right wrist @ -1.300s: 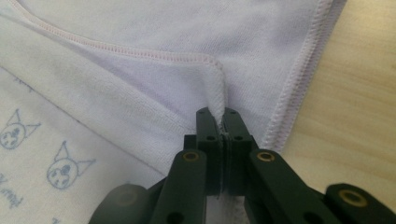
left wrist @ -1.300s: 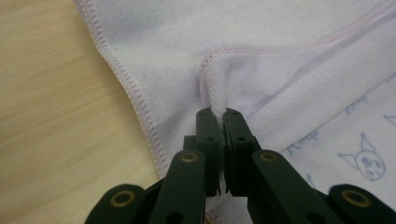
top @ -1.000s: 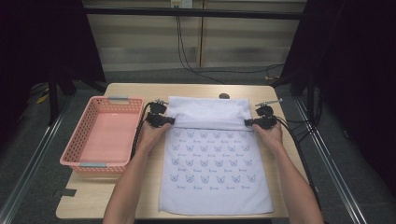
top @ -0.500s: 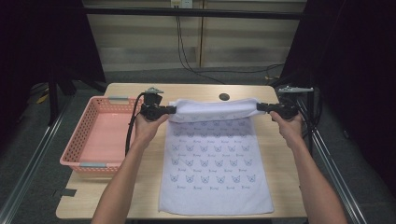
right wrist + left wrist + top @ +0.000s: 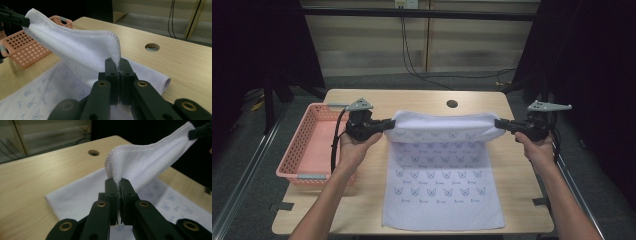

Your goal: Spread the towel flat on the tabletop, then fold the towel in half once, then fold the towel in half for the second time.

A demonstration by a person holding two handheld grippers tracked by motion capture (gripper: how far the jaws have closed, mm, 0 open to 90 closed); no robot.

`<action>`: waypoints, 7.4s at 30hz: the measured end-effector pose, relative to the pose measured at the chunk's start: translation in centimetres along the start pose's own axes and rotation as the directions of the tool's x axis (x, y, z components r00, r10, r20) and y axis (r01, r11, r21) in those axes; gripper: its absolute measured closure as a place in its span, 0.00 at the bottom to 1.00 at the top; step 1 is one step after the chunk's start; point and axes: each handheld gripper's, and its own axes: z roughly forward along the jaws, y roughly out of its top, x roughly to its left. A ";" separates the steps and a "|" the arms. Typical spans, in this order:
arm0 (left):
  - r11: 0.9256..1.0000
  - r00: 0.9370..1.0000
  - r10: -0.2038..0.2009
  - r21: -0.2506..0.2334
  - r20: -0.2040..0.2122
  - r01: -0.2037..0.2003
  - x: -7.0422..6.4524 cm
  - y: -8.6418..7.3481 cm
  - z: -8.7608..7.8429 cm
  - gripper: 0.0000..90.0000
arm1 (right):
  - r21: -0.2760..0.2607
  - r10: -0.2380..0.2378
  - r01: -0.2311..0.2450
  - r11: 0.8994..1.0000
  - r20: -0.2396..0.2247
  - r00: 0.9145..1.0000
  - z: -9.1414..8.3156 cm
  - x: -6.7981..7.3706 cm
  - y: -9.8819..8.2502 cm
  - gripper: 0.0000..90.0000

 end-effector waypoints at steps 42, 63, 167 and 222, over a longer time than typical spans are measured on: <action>0.951 0.989 0.015 0.305 0.148 -0.060 -6.1 -16.2 -2.9 0.94 | 0.366 -0.040 0.107 0.924 -0.186 0.982 -3.5 8.0 -15.4 0.88; 0.970 0.988 -0.027 0.242 0.150 -0.010 -4.9 -14.9 -3.2 0.69 | 0.299 -0.031 0.070 0.952 -0.133 0.991 -3.2 8.1 -14.5 0.73; 0.966 0.993 -0.108 0.230 -0.052 0.117 4.4 -9.4 10.0 0.95 | 0.290 0.008 -0.039 0.956 0.106 0.994 6.7 -4.4 -10.1 0.94; 0.999 0.999 -0.040 0.013 -0.015 0.041 2.7 -1.9 3.4 0.95 | 0.035 -0.026 0.025 0.999 0.050 0.998 1.8 -3.3 -0.7 0.96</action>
